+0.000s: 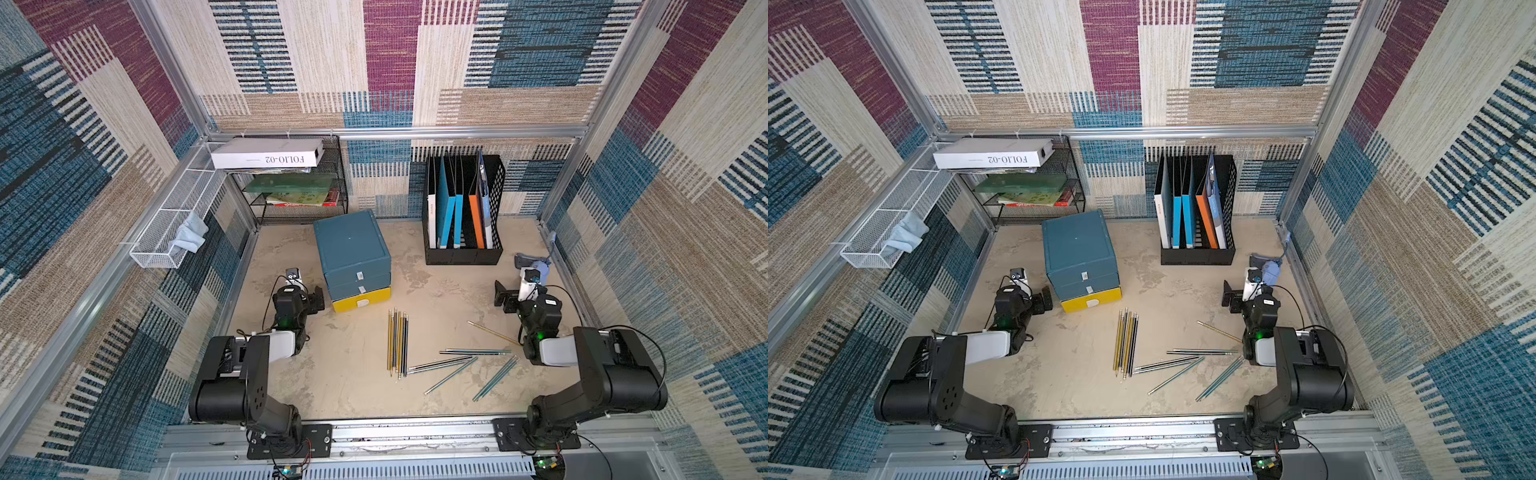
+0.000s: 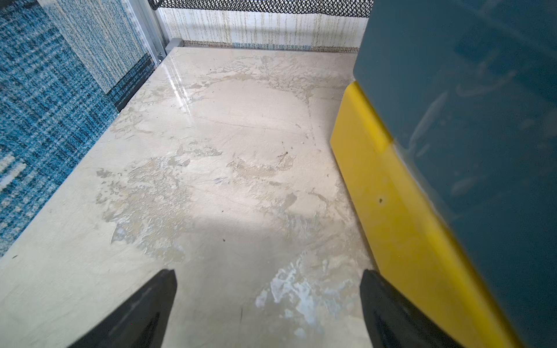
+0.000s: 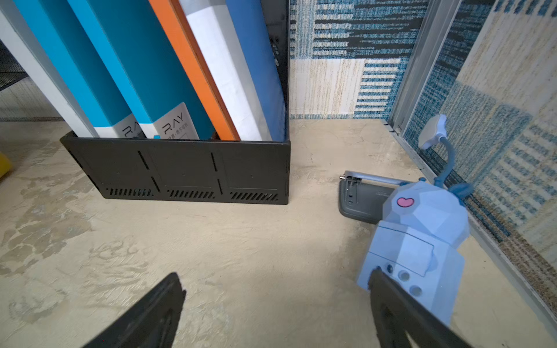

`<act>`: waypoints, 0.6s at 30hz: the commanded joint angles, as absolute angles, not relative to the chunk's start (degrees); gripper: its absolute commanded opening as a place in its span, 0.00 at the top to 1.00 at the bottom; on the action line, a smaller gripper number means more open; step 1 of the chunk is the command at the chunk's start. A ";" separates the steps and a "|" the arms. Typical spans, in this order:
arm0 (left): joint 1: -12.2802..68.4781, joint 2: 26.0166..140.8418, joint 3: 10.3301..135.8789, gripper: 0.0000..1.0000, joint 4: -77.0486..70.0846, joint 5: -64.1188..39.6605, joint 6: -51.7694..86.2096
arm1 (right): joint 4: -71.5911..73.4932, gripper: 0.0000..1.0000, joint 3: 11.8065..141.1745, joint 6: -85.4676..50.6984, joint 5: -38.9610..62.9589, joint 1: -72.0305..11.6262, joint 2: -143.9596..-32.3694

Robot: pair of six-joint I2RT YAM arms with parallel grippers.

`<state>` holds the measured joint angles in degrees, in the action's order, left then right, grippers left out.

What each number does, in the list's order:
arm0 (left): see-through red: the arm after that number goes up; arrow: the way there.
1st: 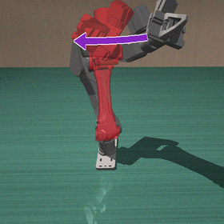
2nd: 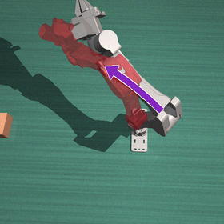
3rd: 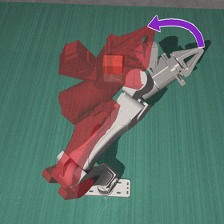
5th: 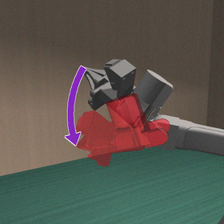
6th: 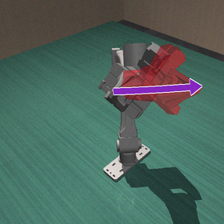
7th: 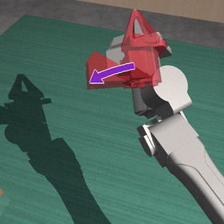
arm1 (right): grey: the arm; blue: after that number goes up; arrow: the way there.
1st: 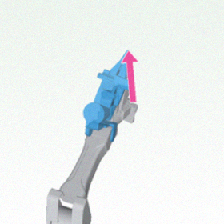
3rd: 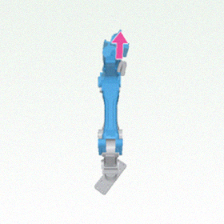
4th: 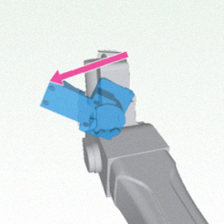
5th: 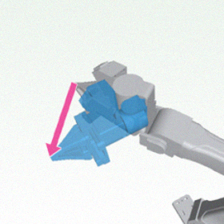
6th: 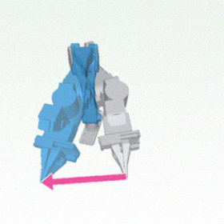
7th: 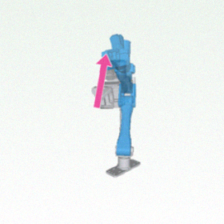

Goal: Please place the pencils in the drawer according to their color
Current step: Adjust the storage box at the center of the board.

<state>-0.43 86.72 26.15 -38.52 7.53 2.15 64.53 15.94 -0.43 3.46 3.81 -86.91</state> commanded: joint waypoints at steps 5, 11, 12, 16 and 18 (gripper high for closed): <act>-0.43 86.63 26.37 0.01 -39.59 7.39 1.85 | 66.10 0.01 15.64 0.09 3.05 3.81 -86.44; -0.44 86.66 26.37 0.01 -39.64 7.39 1.85 | 66.10 0.01 15.54 0.09 3.08 3.78 -86.49; -0.42 86.64 26.37 0.01 -39.56 7.41 1.84 | 66.19 0.01 15.60 0.09 3.07 3.83 -86.49; -0.44 86.61 26.37 0.01 -39.62 7.43 1.84 | 65.94 0.01 15.78 0.00 3.08 3.80 -86.61; -0.47 86.88 26.66 0.01 -39.28 7.31 1.85 | 65.96 0.01 15.82 0.00 3.08 3.78 -86.65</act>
<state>-0.43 86.72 26.15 -38.52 7.53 2.15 64.58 15.62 -0.40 3.42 3.81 -86.65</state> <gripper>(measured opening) 0.992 0.991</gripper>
